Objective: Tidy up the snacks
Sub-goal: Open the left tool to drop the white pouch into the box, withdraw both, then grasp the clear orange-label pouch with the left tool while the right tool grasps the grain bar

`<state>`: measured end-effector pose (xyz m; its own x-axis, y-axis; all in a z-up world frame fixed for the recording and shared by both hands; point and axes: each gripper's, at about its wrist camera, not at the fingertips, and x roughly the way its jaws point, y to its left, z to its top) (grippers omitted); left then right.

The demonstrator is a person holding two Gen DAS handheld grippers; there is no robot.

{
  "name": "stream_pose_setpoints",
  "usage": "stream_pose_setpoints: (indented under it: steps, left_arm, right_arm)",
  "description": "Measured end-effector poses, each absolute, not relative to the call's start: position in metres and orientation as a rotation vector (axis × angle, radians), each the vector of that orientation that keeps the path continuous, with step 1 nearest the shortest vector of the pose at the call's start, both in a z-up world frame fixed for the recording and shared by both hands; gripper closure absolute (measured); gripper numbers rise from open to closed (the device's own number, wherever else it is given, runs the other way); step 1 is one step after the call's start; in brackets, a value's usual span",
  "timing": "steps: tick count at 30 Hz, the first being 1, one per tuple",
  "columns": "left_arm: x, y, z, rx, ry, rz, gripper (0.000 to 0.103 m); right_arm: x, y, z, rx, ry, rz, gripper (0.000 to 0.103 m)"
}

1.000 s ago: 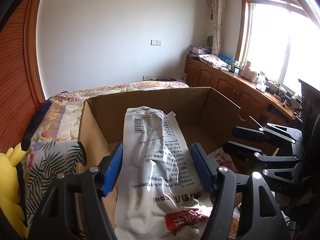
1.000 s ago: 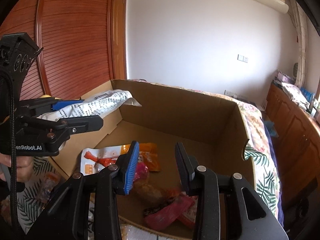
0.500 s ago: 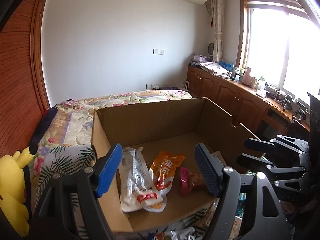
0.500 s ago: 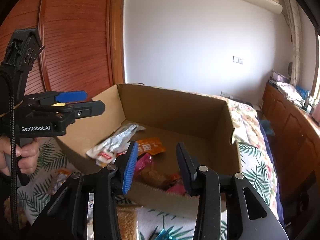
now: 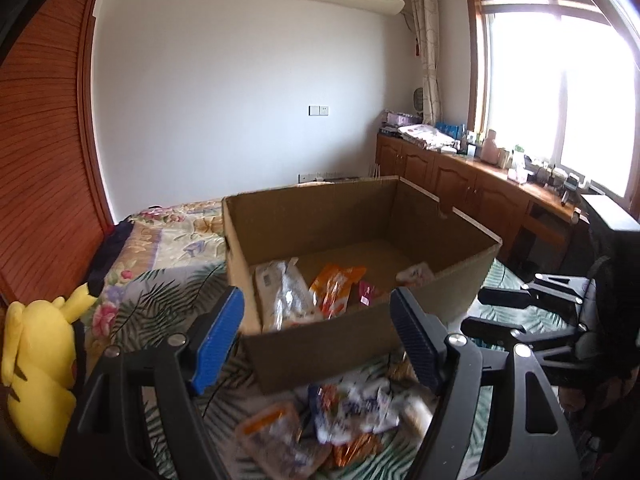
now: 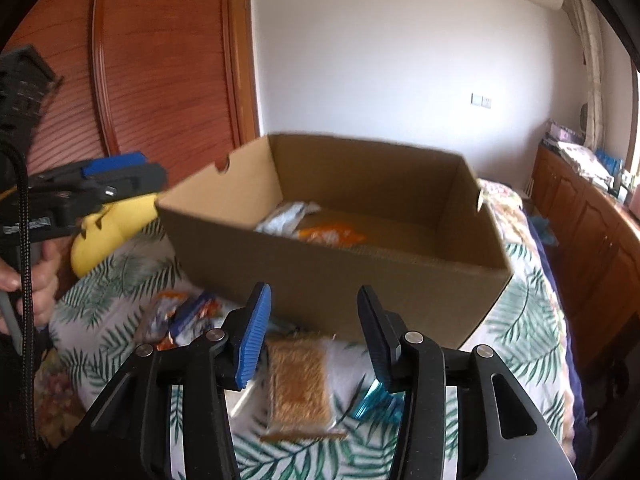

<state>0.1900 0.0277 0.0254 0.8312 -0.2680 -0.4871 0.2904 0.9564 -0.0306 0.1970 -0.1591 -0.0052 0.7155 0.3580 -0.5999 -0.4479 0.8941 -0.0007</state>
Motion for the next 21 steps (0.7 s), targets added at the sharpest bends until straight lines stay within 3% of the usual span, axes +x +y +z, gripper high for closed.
stream_pose_setpoints:
  steps: [21]
  left_arm:
    - [0.197, 0.059, -0.076, 0.005, 0.786, -0.219, 0.027]
  right_arm:
    - [0.208, -0.141, -0.080, -0.153, 0.833, 0.437, 0.039]
